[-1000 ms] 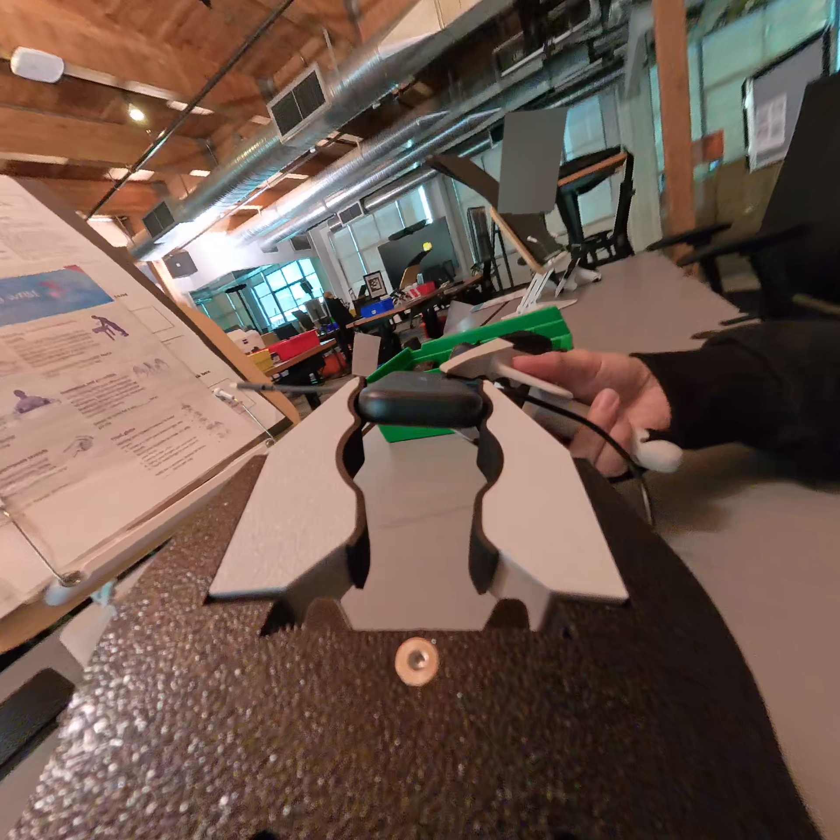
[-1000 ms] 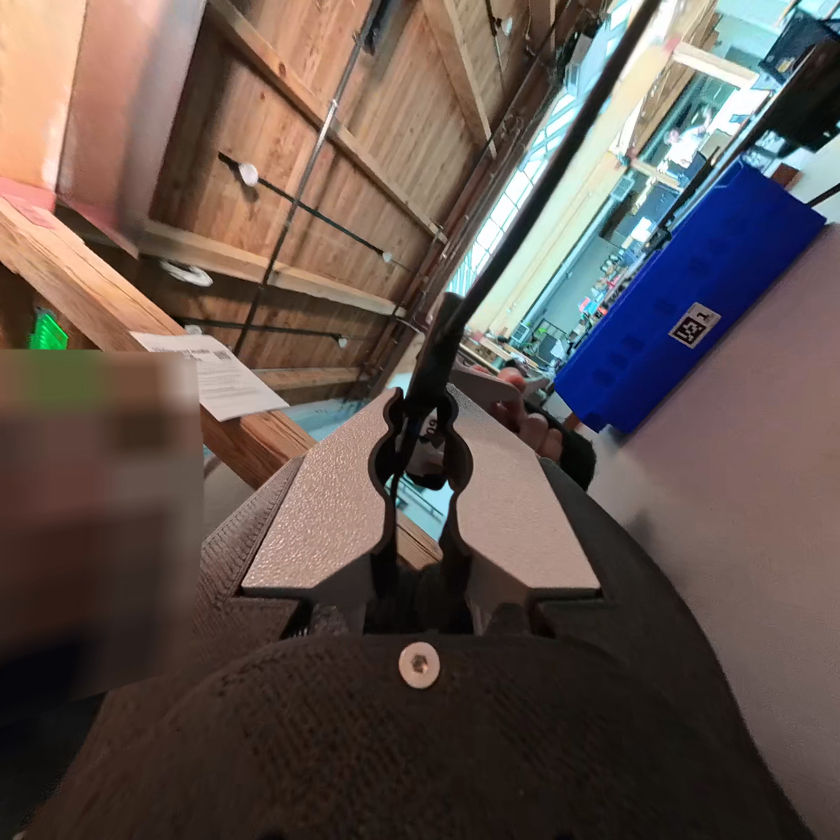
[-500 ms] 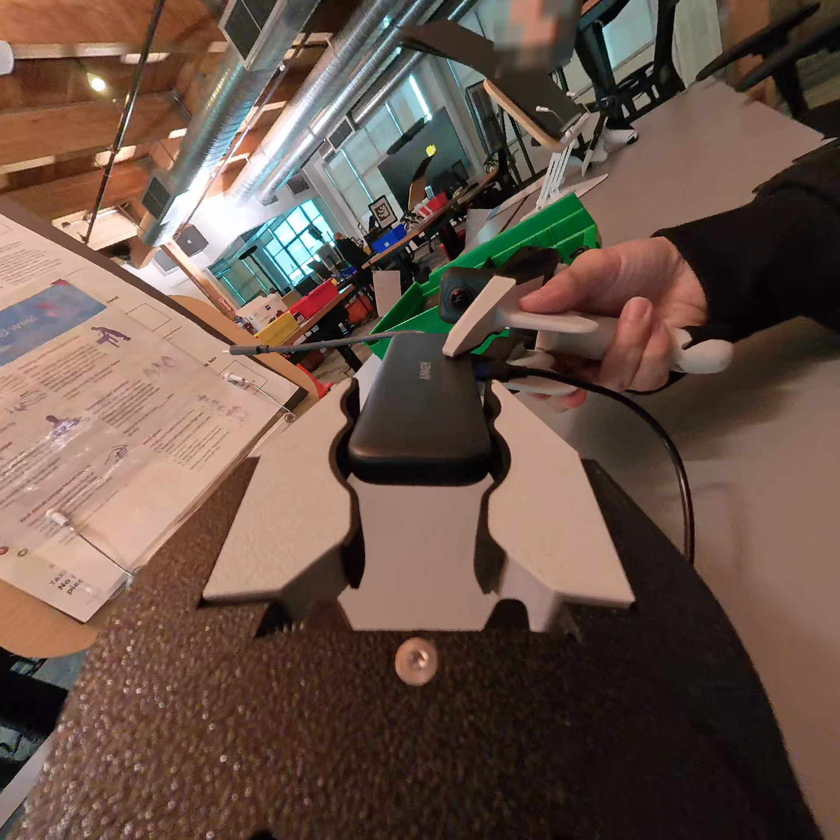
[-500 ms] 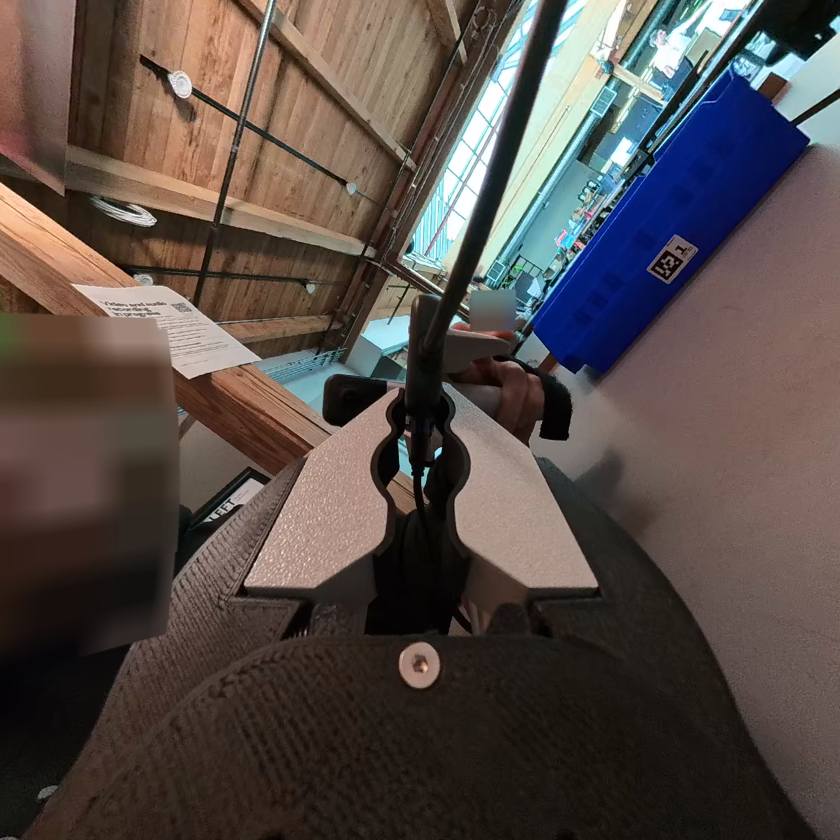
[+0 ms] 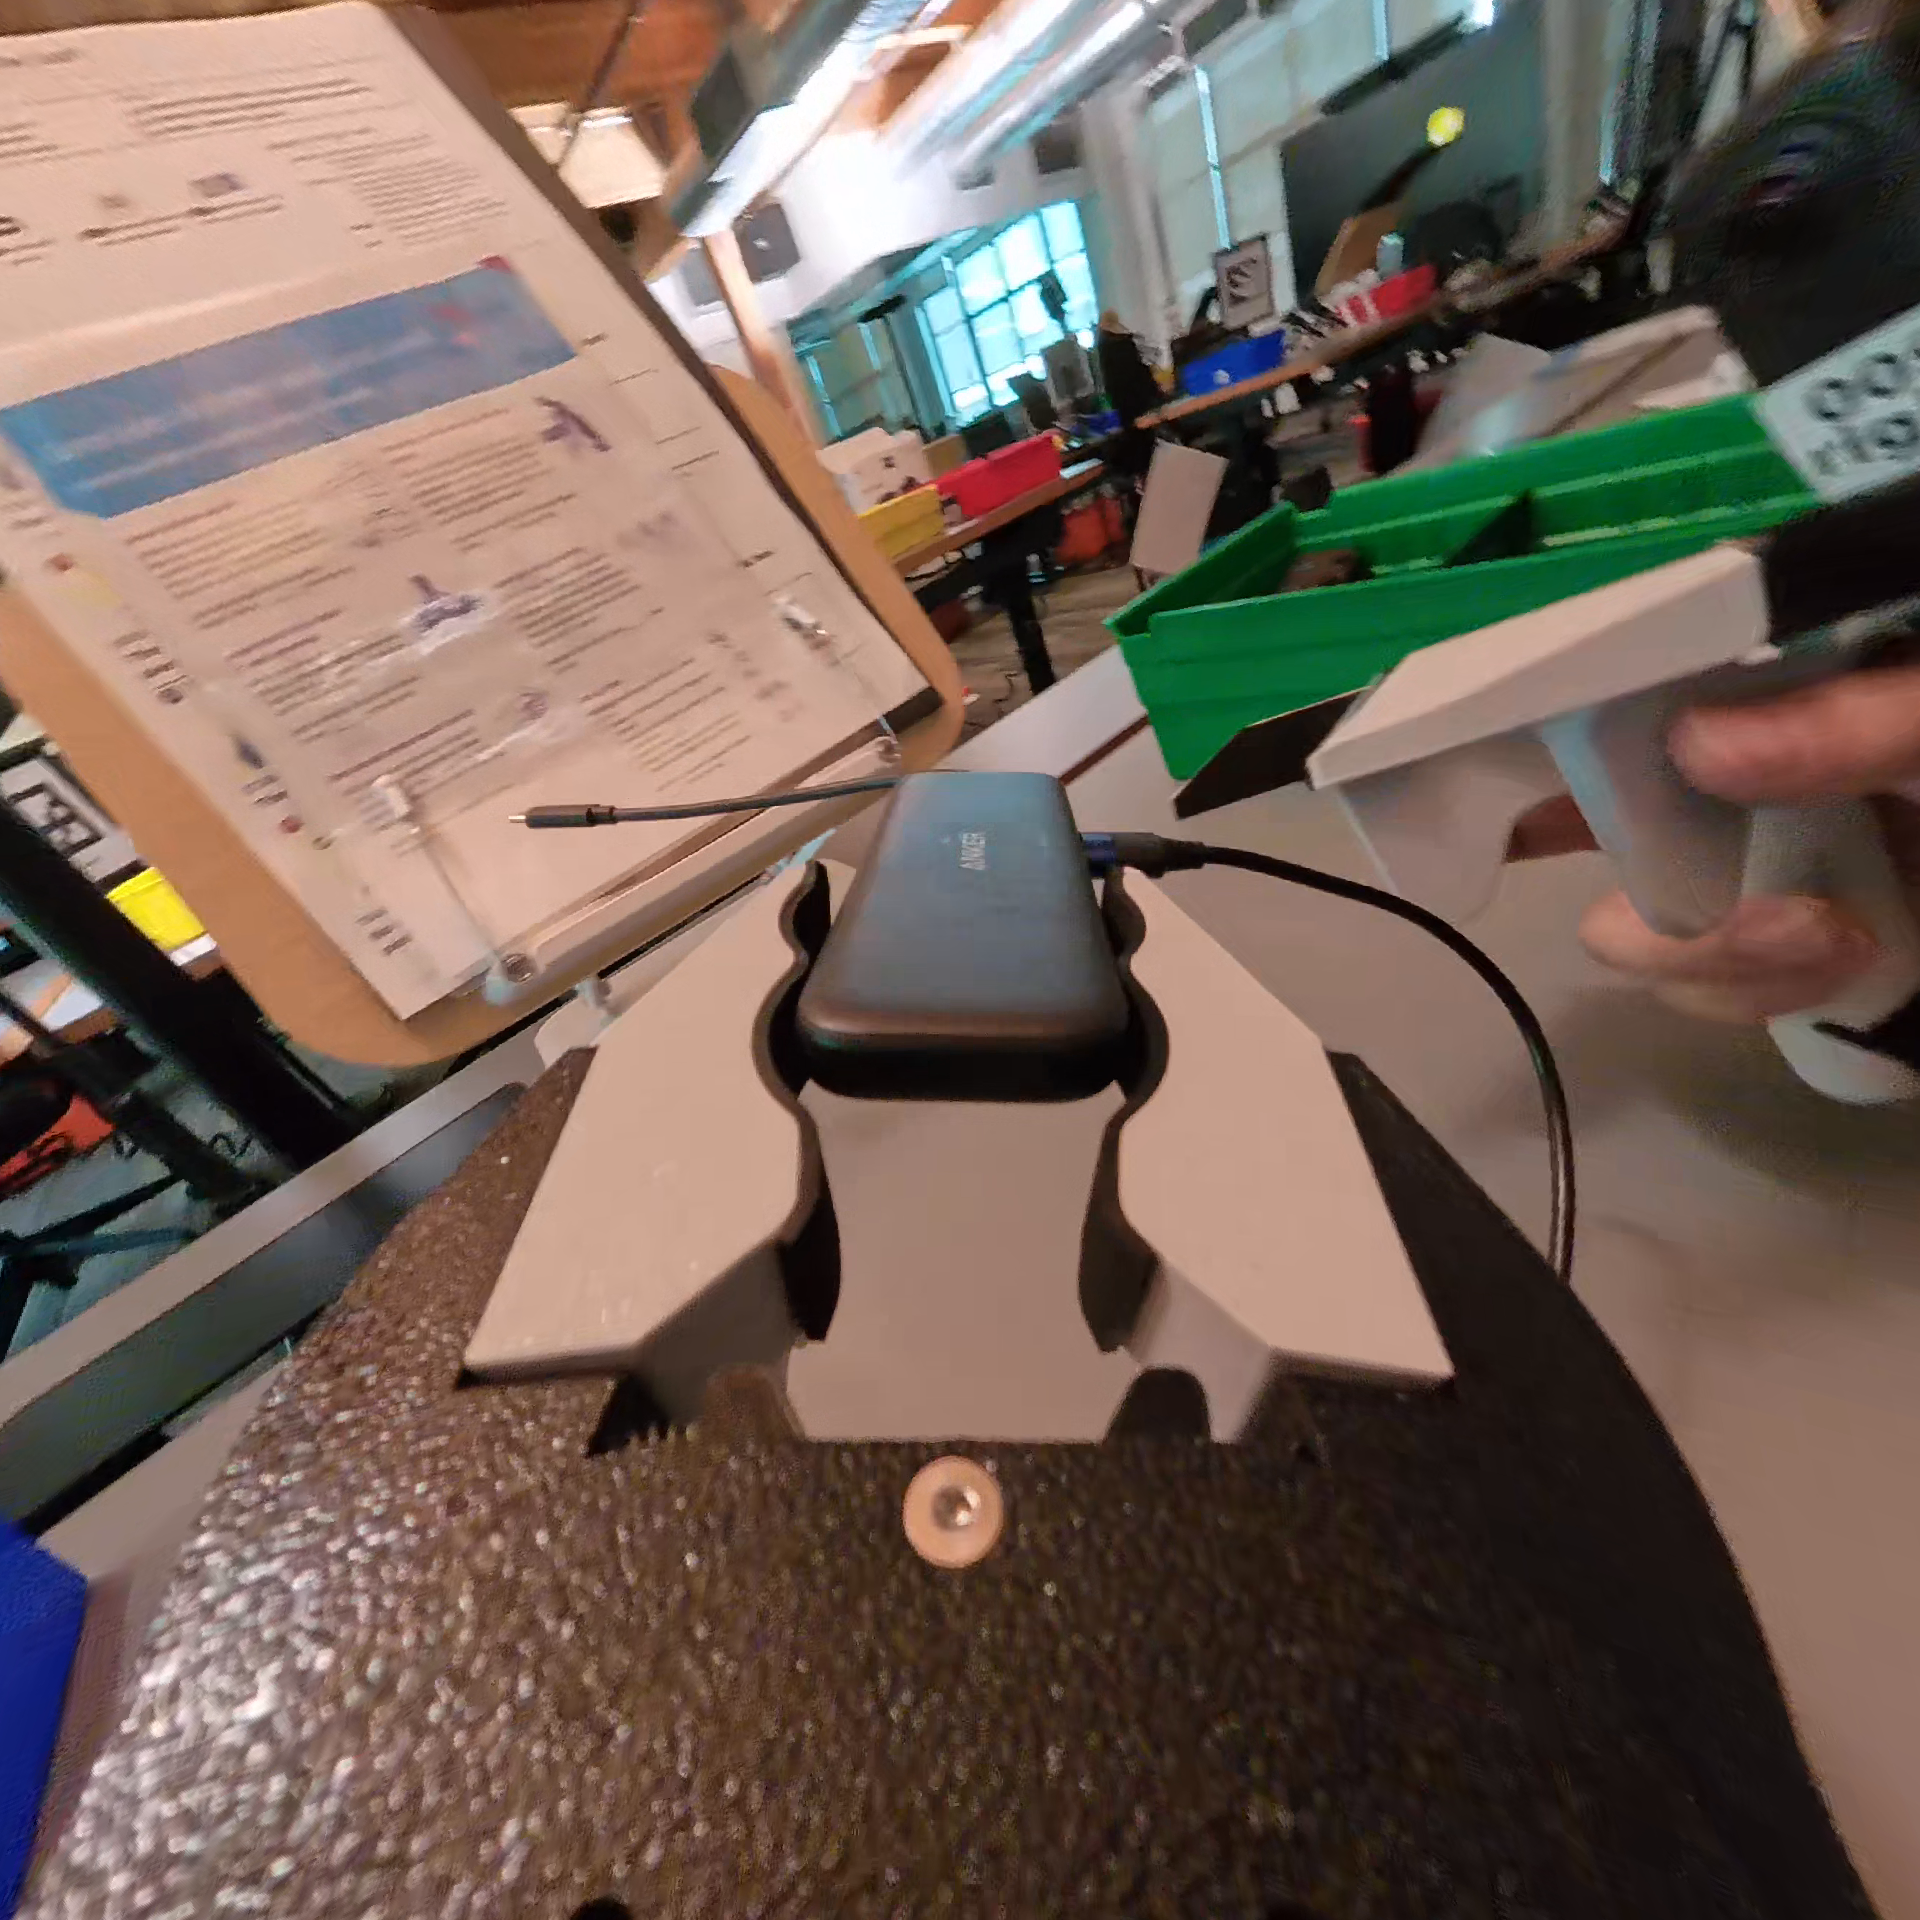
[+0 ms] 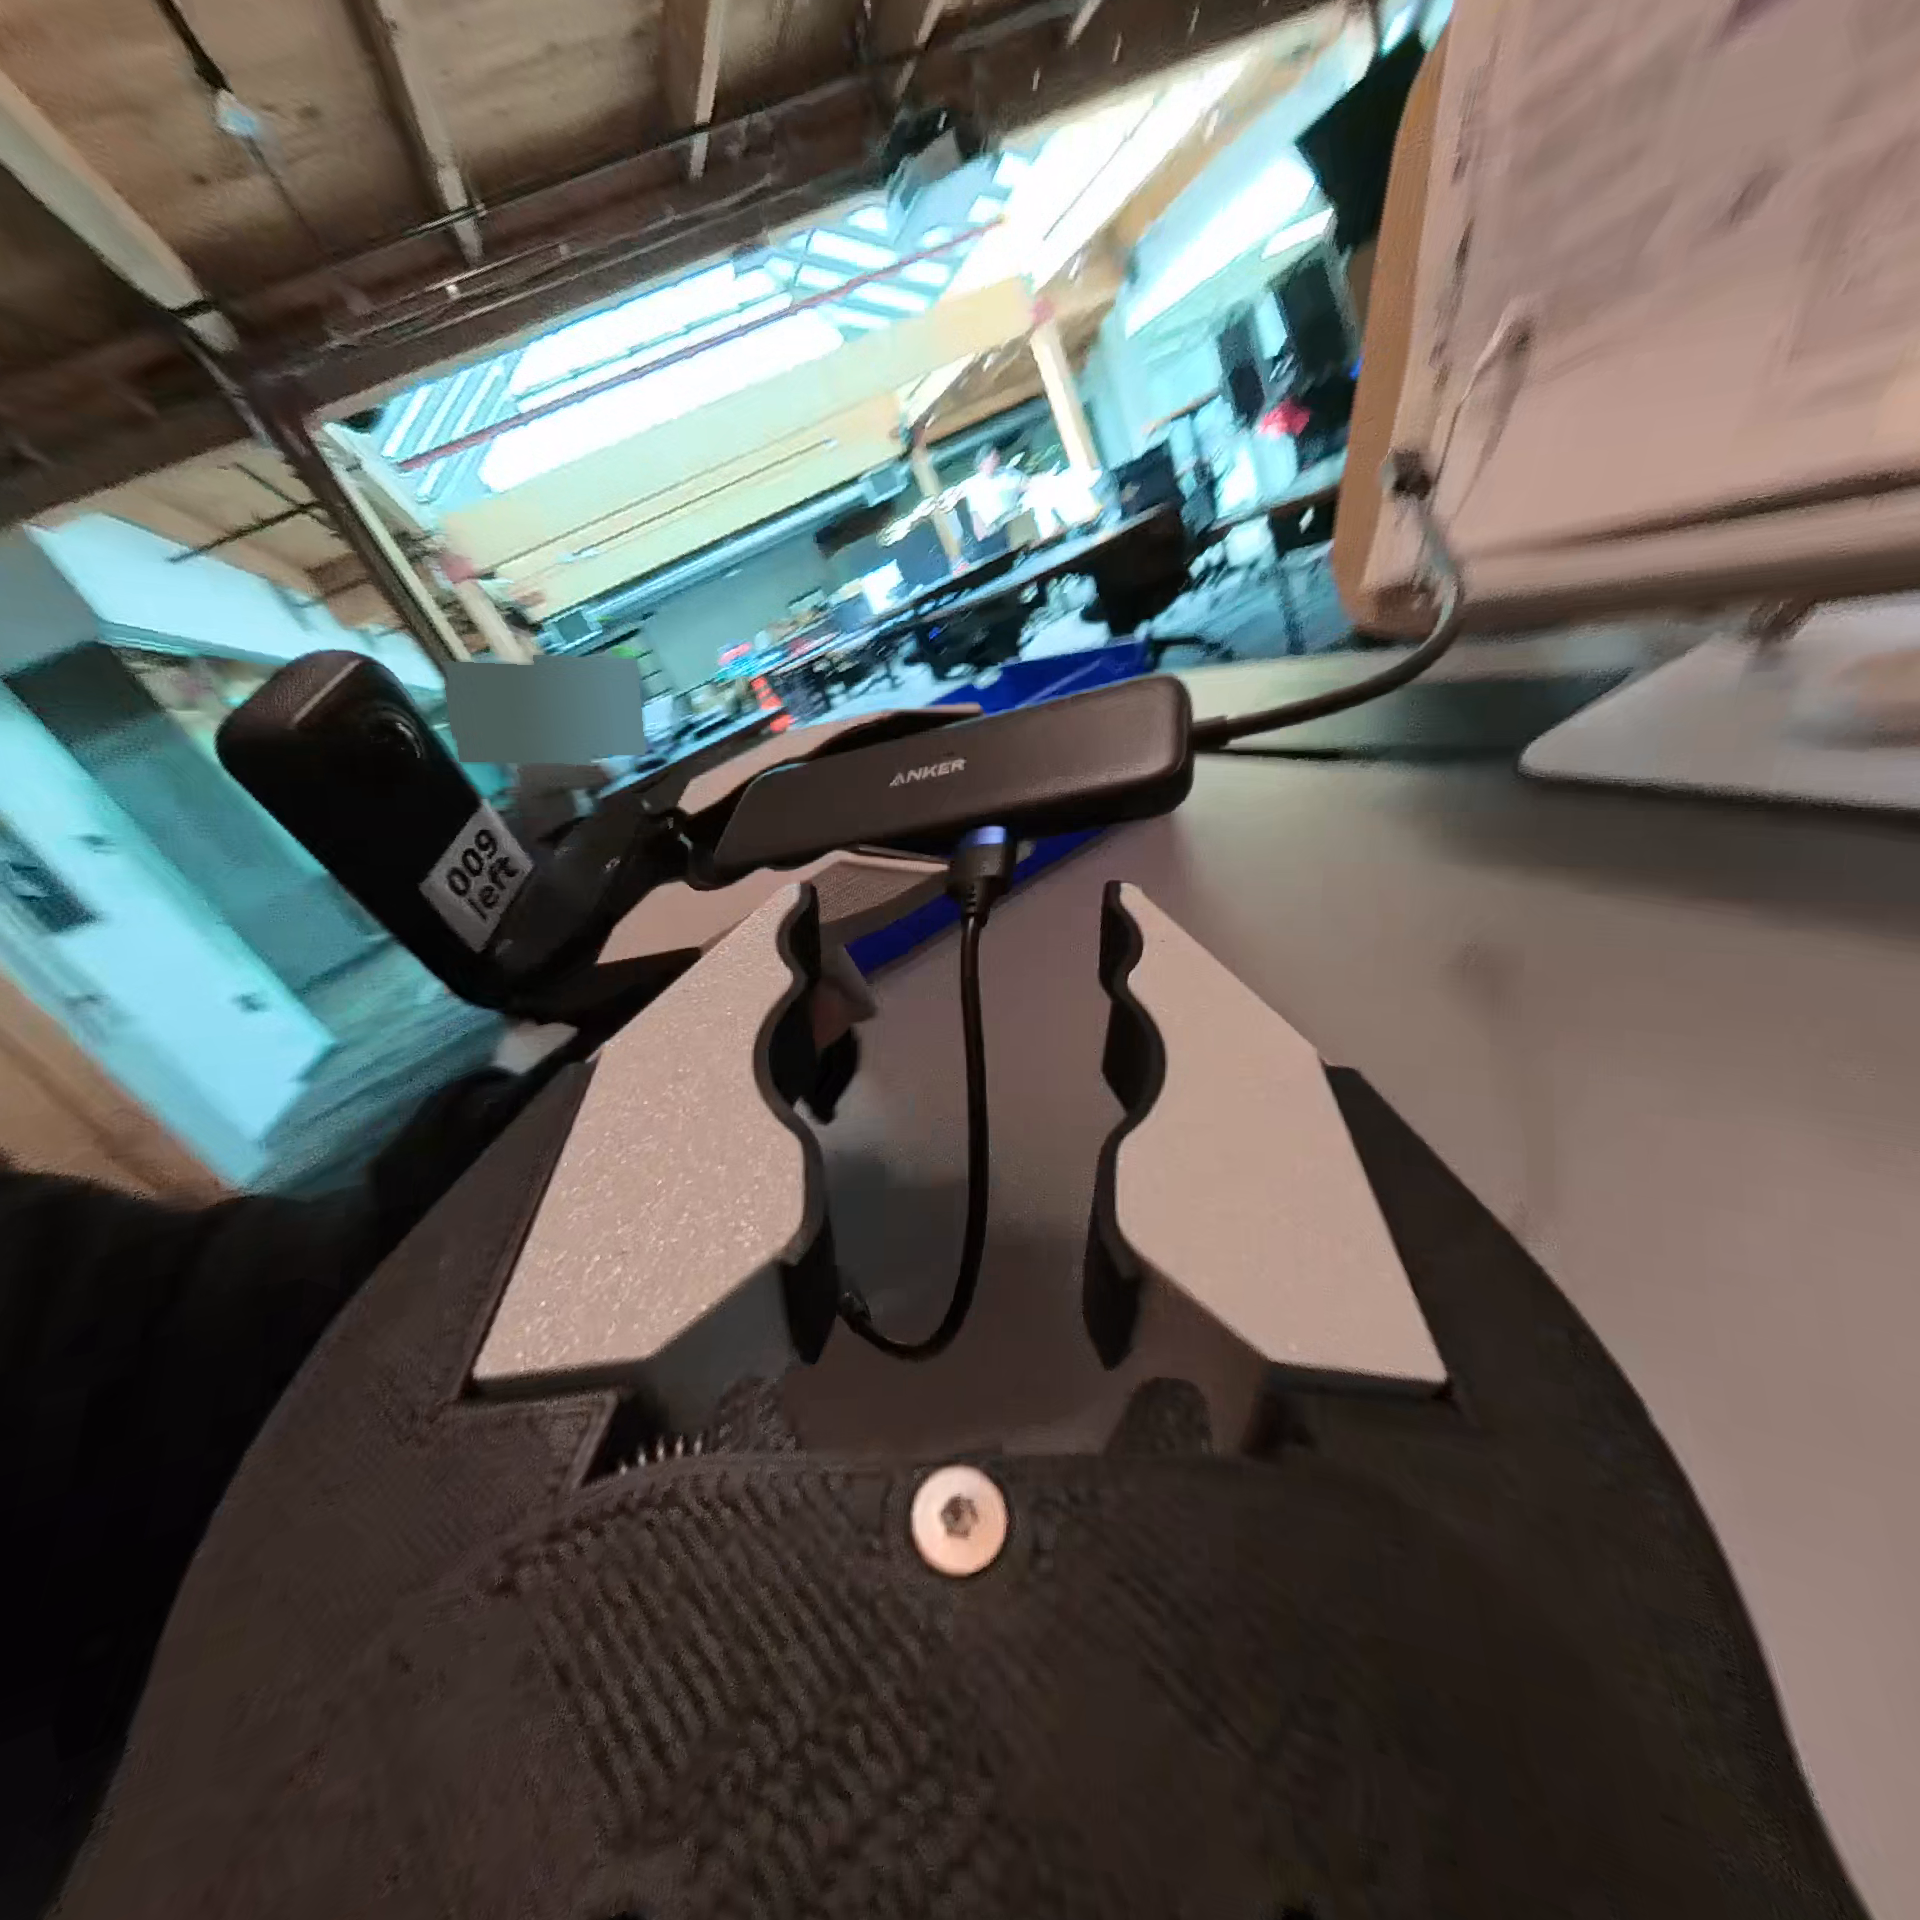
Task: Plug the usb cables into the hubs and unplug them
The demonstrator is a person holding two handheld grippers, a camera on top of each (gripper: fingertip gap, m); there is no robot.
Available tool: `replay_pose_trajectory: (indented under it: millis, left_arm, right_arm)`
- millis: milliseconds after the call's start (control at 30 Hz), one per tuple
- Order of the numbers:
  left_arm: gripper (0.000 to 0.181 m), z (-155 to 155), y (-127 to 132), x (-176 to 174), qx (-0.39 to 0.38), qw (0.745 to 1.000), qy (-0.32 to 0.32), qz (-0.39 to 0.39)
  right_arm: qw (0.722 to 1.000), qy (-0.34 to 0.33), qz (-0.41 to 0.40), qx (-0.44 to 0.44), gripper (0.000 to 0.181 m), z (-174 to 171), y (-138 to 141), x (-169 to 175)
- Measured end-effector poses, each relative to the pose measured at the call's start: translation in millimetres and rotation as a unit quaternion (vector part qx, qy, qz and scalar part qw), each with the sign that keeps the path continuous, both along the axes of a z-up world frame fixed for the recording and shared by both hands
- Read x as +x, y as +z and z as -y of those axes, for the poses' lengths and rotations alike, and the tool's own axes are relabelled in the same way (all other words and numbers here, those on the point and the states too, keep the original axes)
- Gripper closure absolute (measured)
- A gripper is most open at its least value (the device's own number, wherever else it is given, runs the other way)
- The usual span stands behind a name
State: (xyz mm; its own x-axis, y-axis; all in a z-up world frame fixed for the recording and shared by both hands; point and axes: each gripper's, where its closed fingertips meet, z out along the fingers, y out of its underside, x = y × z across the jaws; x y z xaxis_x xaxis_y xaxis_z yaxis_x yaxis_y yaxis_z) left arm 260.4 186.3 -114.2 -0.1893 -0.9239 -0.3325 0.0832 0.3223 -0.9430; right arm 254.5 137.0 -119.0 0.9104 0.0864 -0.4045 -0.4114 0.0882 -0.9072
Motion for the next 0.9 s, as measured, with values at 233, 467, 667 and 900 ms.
replay_pose_trajectory:
  millis: [233,467,667,900]
  left_arm:
    - [0.130,-1.3,4.6,1.0,-0.035,0.999,0.013,0.012]
    - [0.130,10.2,7.6,0.7,-0.028,0.999,0.009,0.021]
    - [0.130,16.3,5.7,2.5,-0.033,0.999,0.007,0.021]
    - [0.130,16.0,2.2,3.7,-0.037,0.999,0.021,0.019]
  right_arm:
    - [0.988,-0.088,0.127,-0.024,0.142,-4.6,-1.0,4.6]
    - [0.978,-0.108,0.174,-0.029,0.154,-6.6,-1.4,2.7]
    - [0.976,-0.122,0.178,-0.017,0.160,-5.0,2.0,4.7]
    - [0.975,-0.128,0.180,-0.023,0.169,-4.4,4.3,6.7]
